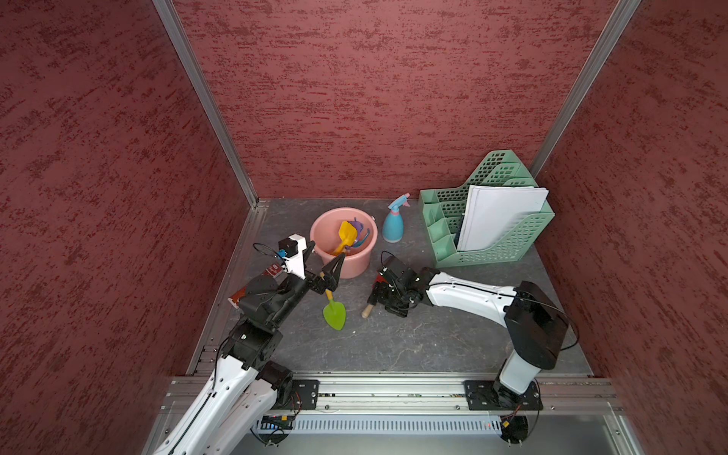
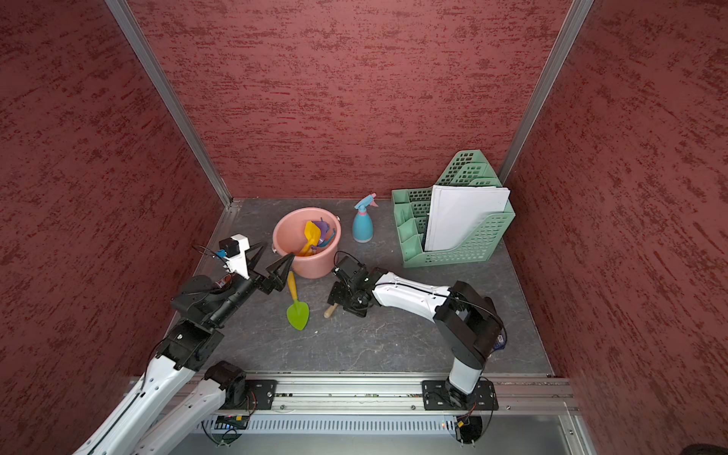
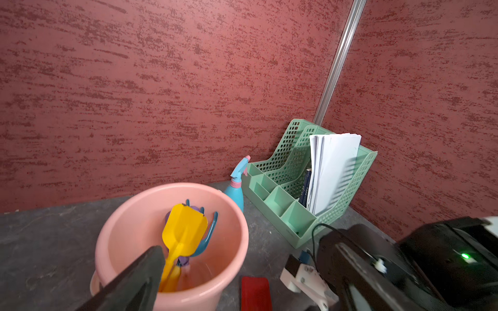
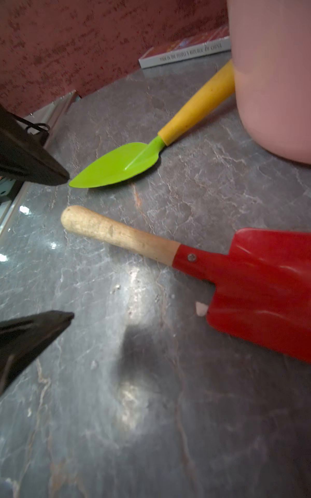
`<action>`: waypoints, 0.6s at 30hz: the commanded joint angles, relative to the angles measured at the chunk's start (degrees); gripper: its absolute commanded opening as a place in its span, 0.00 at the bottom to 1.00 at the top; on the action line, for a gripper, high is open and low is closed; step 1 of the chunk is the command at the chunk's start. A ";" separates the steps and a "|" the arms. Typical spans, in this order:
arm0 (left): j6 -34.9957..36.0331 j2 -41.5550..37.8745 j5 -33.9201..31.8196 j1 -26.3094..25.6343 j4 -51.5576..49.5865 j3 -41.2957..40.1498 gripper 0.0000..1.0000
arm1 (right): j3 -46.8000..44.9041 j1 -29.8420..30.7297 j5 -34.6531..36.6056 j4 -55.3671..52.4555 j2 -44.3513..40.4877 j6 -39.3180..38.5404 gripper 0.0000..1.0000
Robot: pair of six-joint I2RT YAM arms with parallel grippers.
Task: Organize the gardening tools
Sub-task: Pick up the gardening tool from the center of the board.
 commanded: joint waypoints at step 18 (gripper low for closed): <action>-4.02 -7.23 -1.31 -1.73 -19.97 0.02 1.00 | 10.91 0.33 4.57 -3.95 14.66 5.01 0.54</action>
